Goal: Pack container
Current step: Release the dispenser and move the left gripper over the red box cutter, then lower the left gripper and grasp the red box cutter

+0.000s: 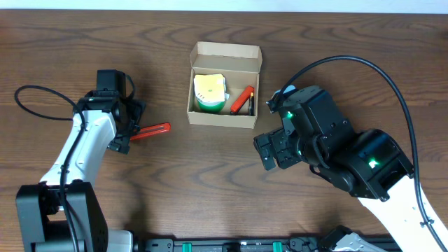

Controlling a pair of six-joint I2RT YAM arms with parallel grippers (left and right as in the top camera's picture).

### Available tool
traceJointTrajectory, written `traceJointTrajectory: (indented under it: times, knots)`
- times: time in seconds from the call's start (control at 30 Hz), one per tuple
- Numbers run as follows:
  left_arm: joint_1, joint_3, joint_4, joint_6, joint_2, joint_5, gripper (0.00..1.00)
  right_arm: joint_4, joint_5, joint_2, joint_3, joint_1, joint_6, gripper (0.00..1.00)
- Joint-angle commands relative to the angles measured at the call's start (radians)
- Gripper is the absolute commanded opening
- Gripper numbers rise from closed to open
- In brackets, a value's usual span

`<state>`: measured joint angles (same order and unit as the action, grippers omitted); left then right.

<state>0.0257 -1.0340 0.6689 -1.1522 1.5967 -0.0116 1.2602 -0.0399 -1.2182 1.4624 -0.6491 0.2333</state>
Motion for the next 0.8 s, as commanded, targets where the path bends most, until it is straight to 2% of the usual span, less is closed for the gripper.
traceJointTrajectory:
  times: [0.0, 0.4, 0.77]
  knots:
    - [0.000, 0.006, -0.021, -0.015, 0.002, -0.004, 0.95, 0.001, 0.000, 0.001, -0.001, 0.006, -0.010, 0.99]
    - [-0.001, 0.006, -0.005, -0.110, 0.100, -0.006, 0.96, 0.001, 0.000, 0.001, -0.001, 0.006, -0.010, 0.99]
    - [-0.001, 0.006, -0.020, -0.129, 0.156, -0.063, 0.98, 0.001, 0.000, 0.001, -0.001, 0.006, -0.010, 0.99]
